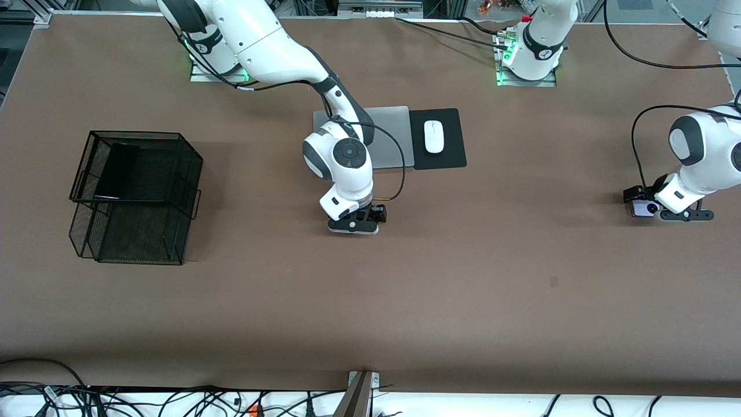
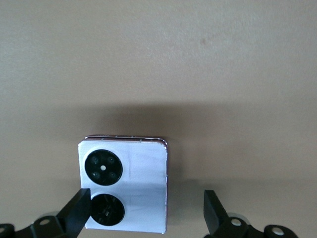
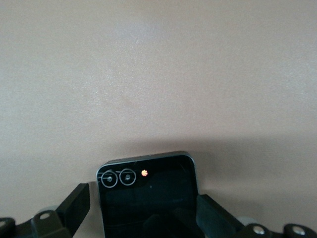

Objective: Place phones with both arms
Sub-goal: 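Grasp the flip phone with the right gripper while the left grasps the white phone, then lift the flip phone with the right gripper while the left gripper holds the white phone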

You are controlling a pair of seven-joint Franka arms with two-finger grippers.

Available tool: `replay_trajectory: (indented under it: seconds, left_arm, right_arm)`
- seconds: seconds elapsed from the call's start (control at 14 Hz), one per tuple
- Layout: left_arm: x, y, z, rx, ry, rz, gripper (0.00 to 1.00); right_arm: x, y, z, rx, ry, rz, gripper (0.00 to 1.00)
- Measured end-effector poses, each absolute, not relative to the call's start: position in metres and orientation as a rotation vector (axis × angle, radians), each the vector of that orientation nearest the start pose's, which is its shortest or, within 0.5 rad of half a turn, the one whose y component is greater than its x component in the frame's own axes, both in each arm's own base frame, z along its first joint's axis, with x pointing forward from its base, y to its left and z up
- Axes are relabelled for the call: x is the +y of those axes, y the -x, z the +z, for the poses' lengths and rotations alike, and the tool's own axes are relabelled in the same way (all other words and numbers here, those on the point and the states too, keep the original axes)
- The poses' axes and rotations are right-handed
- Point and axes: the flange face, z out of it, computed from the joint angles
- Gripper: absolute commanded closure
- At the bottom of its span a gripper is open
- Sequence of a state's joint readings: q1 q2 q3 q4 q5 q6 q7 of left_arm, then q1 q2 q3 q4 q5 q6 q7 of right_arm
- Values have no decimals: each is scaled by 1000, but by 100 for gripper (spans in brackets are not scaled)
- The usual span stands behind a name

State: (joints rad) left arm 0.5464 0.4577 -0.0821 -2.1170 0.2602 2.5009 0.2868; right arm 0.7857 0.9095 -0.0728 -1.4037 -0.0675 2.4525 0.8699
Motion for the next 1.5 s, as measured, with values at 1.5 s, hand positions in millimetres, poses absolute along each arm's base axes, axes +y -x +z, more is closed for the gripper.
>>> replay_trajectory:
  seconds: [1.5]
  left_arm:
    - [287, -515, 173, 150, 3058, 122, 0]
  right_arm:
    - [493, -552, 176, 7, 3127, -243, 1]
